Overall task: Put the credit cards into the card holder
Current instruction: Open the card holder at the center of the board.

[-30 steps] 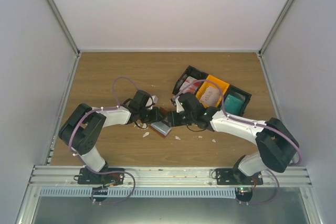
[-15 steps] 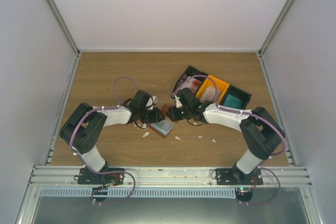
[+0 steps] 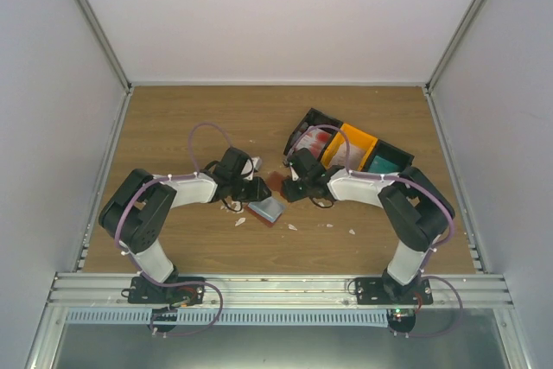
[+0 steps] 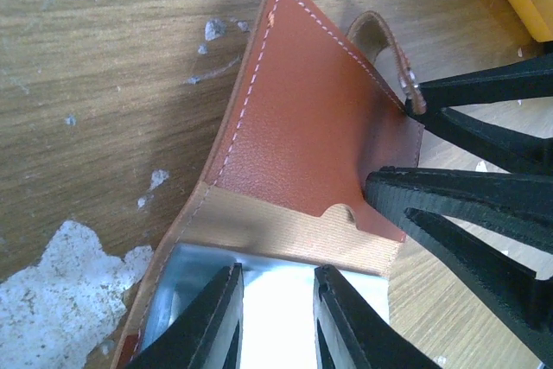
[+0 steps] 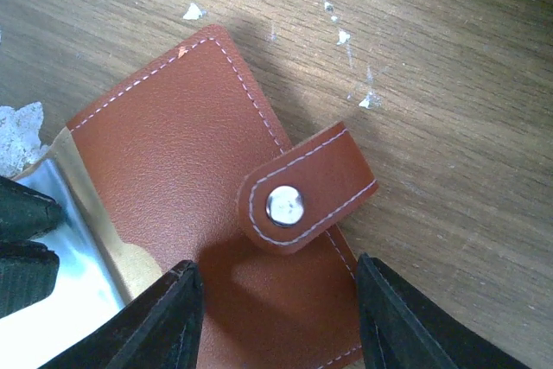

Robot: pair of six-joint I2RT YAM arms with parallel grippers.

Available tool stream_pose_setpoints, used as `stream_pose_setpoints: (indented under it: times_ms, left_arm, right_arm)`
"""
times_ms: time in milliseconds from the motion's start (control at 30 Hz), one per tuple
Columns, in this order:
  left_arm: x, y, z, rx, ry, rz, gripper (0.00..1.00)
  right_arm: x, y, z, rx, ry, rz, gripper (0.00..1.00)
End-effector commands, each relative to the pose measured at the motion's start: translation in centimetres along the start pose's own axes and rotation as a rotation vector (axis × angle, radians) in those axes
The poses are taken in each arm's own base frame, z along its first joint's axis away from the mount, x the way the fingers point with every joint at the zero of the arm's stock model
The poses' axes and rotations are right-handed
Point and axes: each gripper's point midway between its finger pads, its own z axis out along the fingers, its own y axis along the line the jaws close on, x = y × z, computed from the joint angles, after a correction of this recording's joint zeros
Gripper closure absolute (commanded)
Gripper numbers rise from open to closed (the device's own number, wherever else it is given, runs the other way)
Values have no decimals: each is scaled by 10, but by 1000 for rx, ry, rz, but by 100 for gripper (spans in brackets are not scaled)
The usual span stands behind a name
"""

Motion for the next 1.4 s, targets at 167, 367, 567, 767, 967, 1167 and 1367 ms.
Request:
stream_pose_setpoints:
  times_ms: [167,367,567,767,967,1167,1367]
  left_arm:
    - [-10,-17,-8,58,-16,55,69]
    - [0,-31,-28,125,-35,7,64]
    - [21,-19,-52,84,-68,-80,61]
    - [40,9,-60,-26,-86,-169,55]
    - [46,20,-48,-67,-44,-186,49]
    - [48,20,-34,-47,-2,-187,44]
    - [45,13,-28,-8,15,-181,52]
  right_arm:
    - [45,-8,2,85,139,15,49]
    - [81,4,-2,122,225,169,49]
    - [88,28,-11,79,211,290,49]
    - [87,42,-13,52,199,307,50]
    - [90,43,-9,51,204,292,50]
    - [92,48,-6,21,219,283,50]
    - [91,50,-4,11,218,277,50]
